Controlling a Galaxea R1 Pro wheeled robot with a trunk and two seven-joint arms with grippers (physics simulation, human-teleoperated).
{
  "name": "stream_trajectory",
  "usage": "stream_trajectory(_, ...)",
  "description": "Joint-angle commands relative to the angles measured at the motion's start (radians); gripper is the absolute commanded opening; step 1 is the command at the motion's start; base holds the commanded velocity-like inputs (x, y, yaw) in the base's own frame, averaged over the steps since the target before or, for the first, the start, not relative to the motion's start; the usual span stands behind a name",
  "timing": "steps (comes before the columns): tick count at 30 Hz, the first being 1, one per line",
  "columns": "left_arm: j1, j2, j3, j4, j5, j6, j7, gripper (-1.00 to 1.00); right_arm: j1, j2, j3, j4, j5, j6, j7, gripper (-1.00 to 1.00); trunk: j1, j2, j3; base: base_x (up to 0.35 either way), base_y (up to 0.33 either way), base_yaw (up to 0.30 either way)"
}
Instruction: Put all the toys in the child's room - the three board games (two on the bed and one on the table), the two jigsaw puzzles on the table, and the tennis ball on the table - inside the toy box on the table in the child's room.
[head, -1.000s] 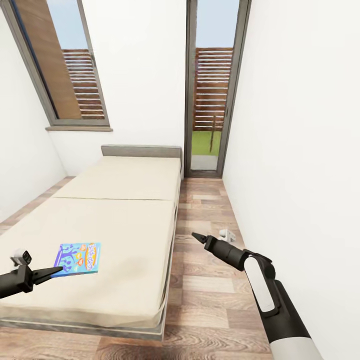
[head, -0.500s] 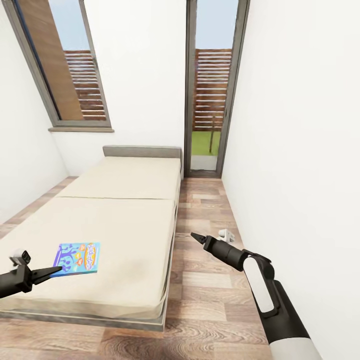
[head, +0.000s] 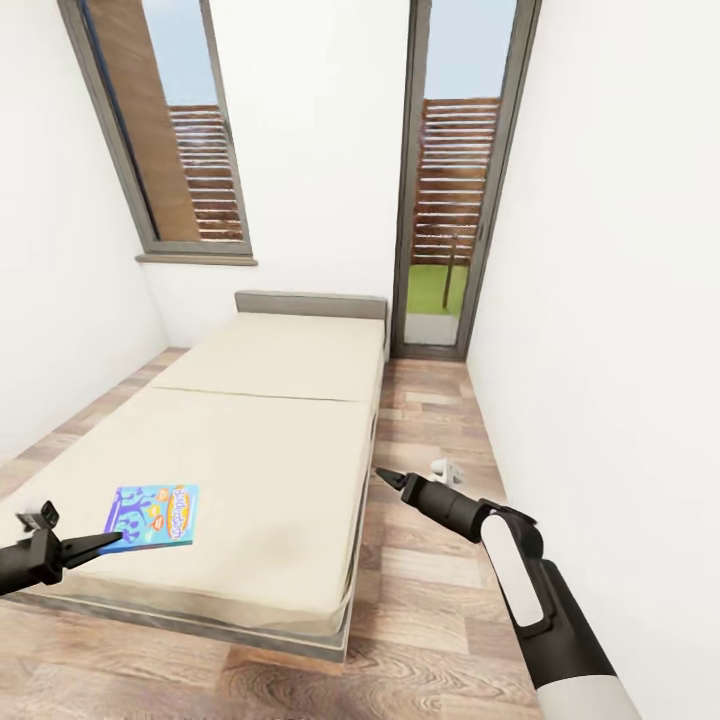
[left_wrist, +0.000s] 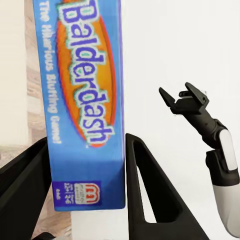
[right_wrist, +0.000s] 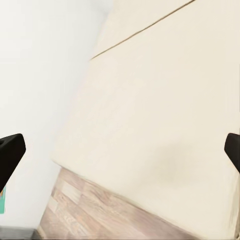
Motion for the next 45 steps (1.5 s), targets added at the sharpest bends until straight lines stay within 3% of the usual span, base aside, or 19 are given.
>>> stream_trajectory(1, 0.0, 0.001, 0.001, 0.0, -0.001, 0.01, -0.004, -1.0, 0.0, 0.0, 0.0, 0.0, 0.002, 0.004, 0.003, 1.0, -0.004, 0.007, 0.002, 0.0, 0.0, 0.287)
stream_trajectory(45, 0.0, 0.017, -0.001, 0.005, -0.001, 0.01, -0.004, -1.0, 0.0, 0.002, 0.015, 0.014, 0.002, -0.026, 0.003, 1.0, -0.173, 0.315, 0.114, 0.0, 0.0, 0.279)
